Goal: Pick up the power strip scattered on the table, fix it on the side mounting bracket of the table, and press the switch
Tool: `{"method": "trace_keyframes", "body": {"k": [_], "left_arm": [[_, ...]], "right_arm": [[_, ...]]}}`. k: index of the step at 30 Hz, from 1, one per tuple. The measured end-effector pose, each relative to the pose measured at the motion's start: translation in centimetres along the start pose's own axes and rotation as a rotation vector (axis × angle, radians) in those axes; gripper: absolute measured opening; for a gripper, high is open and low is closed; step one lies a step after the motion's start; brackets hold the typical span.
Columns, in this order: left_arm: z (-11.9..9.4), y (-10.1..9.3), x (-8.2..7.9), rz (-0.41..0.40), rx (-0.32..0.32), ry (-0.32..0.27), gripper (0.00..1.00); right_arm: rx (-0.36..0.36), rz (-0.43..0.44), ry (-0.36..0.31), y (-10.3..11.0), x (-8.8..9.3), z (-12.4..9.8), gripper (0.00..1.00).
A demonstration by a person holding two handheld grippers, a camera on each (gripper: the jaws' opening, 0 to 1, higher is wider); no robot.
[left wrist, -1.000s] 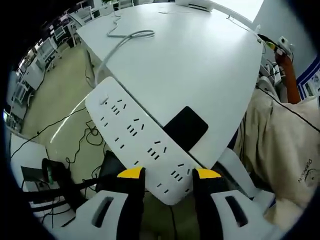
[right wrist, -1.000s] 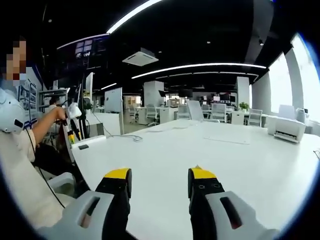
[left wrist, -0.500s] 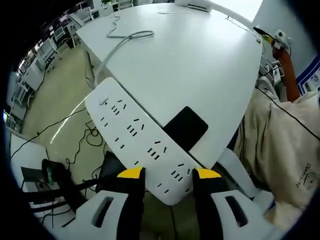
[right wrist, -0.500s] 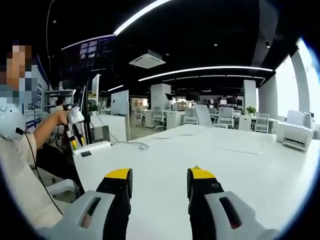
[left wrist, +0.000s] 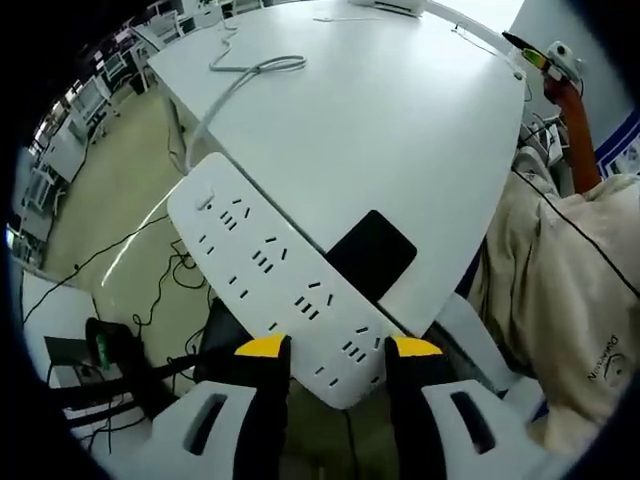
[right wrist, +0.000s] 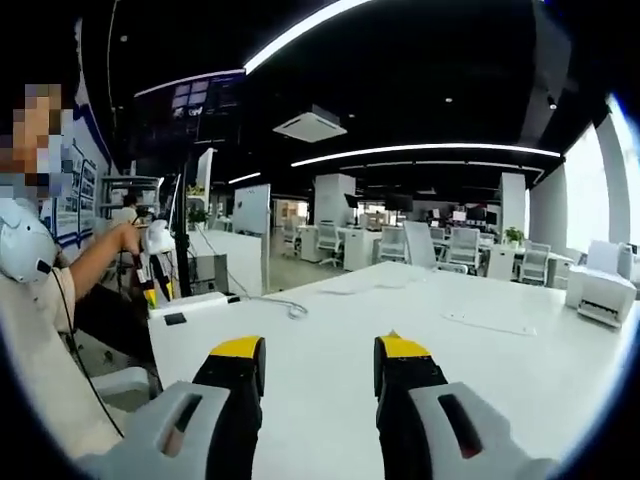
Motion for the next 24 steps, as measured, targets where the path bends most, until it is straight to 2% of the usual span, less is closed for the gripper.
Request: {"method": "trace_keyframes", "body": {"k": [9, 18, 24], "left_arm": [[0.0, -0.1, -0.2, 0.002, -0.006, 0.027, 0.42], [-0.1, 0.0, -0.2, -0.002, -0.006, 0.004, 0.42], [0.0, 0.1, -0.5, 0.005, -0.005, 0.023, 0.42]], "right_arm": [[-0.052, -0.007, 0.020, -0.3, -1.2, 2.0, 0.39], [-0.094, -0.031, 0.013, 0.4, -2.4, 3.7, 0.38], [-0.111, -0.042, 0.011, 0.2, -3.1, 4.6, 0.37]]}}
Point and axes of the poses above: the point that each gripper's makers call its tool centre point, and the gripper's own axes: z roughly forward along the fingers, y roughly to its left, x roughly out of its underside, the point moved 8 cm from there along -z, roughly backward along the fingers, and after that the axes turned 7 degrees about -x, right-handed, at the moved point
